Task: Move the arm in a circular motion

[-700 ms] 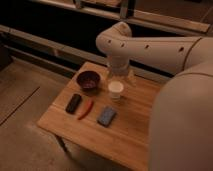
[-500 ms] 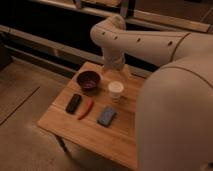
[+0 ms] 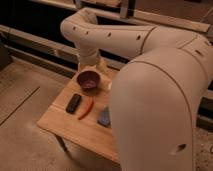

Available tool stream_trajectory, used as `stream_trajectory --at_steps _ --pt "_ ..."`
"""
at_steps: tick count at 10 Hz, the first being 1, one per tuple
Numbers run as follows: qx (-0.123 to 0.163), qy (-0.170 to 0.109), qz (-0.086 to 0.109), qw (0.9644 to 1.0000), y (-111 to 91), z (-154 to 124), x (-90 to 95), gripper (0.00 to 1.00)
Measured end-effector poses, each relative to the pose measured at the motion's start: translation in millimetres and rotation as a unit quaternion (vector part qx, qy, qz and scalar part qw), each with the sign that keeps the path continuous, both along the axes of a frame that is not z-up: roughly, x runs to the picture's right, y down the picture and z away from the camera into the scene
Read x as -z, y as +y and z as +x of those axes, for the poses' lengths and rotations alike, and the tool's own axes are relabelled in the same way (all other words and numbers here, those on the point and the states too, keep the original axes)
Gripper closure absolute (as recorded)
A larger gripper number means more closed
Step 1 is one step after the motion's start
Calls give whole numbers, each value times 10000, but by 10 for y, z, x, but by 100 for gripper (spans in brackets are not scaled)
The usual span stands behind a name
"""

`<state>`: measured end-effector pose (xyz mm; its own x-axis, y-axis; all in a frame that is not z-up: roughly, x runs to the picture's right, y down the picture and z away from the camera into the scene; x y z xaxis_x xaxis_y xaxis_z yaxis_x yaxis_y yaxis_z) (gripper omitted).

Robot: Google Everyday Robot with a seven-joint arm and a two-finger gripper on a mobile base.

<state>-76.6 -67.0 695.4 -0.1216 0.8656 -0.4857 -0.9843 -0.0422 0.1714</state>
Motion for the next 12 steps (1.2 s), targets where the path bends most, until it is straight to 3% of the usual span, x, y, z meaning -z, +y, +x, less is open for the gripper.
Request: stream_trajectory --at_steps 3,4,6,8,11,12 --pt "481 -281 -35 9984 522 -206 58 20" --pt "566 -261 -52 9980 809 -169 47 20" --pt "516 -119 -35 9986 1051 1 27 20" --pt "57 80 2 10000 1148 335 10 20" --pt "-743 216 39 9970 965 805 2 20" --pt "-826 190 44 9964 909 846 -5 20"
